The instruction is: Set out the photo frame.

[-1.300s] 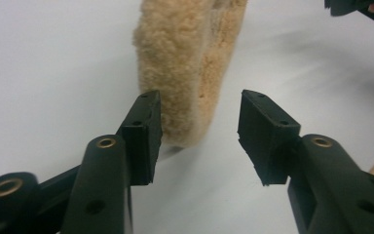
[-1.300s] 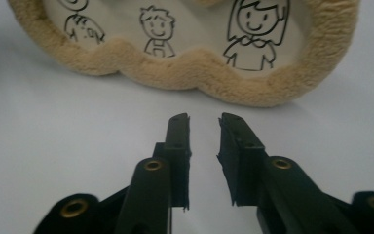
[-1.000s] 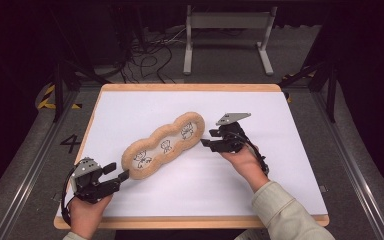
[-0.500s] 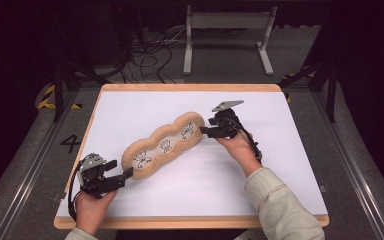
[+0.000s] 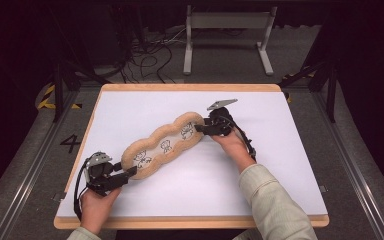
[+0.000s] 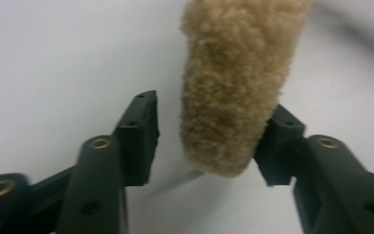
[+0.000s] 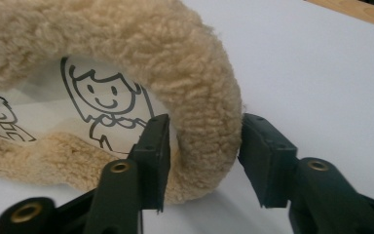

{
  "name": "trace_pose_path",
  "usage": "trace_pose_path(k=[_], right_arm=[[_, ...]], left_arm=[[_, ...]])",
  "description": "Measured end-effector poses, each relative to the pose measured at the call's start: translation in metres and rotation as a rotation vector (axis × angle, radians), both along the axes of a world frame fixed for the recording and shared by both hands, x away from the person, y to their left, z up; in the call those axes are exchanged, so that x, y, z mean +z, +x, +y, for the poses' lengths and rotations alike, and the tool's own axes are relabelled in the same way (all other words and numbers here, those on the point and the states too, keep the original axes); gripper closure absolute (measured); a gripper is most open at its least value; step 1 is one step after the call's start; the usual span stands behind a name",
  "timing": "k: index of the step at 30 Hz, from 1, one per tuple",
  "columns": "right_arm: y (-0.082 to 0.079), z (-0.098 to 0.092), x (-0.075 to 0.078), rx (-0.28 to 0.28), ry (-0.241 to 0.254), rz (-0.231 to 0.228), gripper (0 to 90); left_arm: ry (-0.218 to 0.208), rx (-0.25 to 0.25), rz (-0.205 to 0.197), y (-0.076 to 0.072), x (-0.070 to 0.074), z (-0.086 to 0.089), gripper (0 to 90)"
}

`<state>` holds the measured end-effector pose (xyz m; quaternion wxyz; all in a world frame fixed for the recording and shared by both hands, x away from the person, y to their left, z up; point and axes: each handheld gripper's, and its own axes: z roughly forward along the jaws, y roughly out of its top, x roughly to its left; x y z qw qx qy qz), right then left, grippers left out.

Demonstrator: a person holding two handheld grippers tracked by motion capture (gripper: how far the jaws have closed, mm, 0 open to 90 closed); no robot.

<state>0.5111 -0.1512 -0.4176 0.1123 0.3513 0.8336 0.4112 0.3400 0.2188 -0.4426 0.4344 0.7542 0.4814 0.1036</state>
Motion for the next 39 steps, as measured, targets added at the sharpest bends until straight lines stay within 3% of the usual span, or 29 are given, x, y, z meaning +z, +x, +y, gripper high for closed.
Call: trace_pose_path(k=[3, 7, 10, 13, 16, 21, 24, 31, 39], right_arm=[[0.000, 0.000, 0.000, -0.001, 0.004, 0.000, 63.9], [-0.001, -0.001, 0.003, -0.012, -0.011, 0.002, 68.8], [-0.004, -0.001, 0.005, -0.021, -0.024, 0.000, 69.1], [-0.011, -0.004, 0.011, -0.040, -0.021, 0.000, 69.0], [-0.018, -0.010, 0.017, -0.057, -0.023, 0.007, 69.1], [-0.040, -0.019, 0.025, -0.092, -0.033, -0.019, 68.7], [-0.046, -0.024, 0.028, -0.106, -0.033, -0.014, 68.7], [-0.078, -0.039, 0.039, -0.183, -0.043, -0.066, 68.4], [-0.108, -0.054, 0.042, -0.250, -0.047, -0.127, 67.6]], left_arm=[[0.024, -0.006, -0.012, -0.001, 0.002, -0.004, 61.9], [-0.005, 0.005, -0.002, -0.001, 0.002, -0.003, 65.4], [-0.004, 0.006, -0.020, -0.003, 0.004, -0.004, 65.8], [-0.034, 0.006, -0.031, -0.003, 0.008, -0.003, 65.9], [-0.058, -0.015, -0.069, -0.004, 0.012, -0.003, 66.0], [-0.087, -0.022, -0.124, -0.002, 0.020, -0.003, 66.2], [-0.091, -0.031, -0.126, 0.000, 0.021, -0.005, 66.3], [-0.121, -0.061, -0.158, 0.014, 0.024, -0.010, 66.2], [-0.150, -0.128, -0.156, 0.031, 0.026, -0.018, 63.9]])
